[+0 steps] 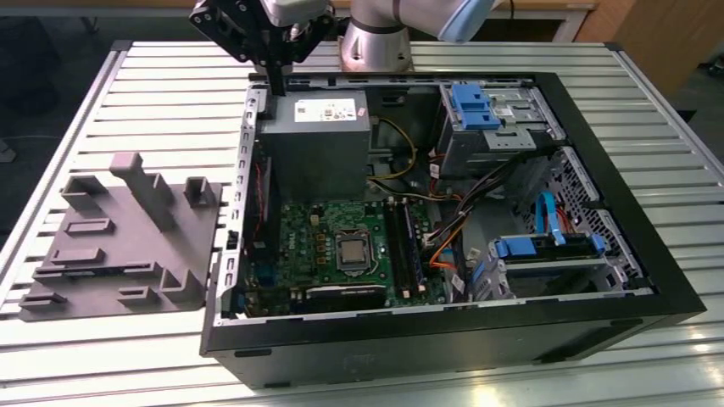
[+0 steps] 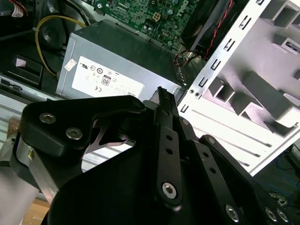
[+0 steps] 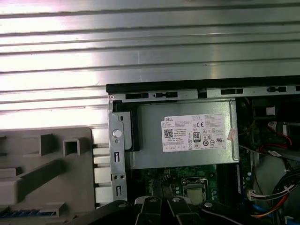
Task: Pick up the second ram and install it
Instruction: 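Reach for the second ram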
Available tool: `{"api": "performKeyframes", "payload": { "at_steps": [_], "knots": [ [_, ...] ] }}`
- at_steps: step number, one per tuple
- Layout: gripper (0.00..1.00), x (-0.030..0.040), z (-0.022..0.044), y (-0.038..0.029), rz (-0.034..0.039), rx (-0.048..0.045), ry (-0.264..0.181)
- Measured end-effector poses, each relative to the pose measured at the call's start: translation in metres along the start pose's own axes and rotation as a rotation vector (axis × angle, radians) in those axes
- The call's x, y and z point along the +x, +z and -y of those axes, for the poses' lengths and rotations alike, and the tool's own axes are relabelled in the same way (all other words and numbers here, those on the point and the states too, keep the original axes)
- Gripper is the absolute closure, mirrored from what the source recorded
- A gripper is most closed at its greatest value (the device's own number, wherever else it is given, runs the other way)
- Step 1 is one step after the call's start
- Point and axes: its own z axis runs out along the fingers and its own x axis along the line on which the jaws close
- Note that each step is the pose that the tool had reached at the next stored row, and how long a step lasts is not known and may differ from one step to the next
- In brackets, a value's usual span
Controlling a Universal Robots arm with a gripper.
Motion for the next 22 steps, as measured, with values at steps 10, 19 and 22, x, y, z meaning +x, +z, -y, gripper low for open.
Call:
{"api": "performKeyframes", "payload": {
  "at_steps": [10, 19, 22],
  "knots": [
    [0.89, 0.0039, 0.0005, -0.0001, 0.0001, 0.0000, 0.000],
    [0.89, 0.0069, 0.0009, -0.0002, 0.0001, 0.0000, 0.000],
    [0.89, 0.0085, 0.0012, -0.0003, 0.0000, 0.0000, 0.000]
  ]
}}
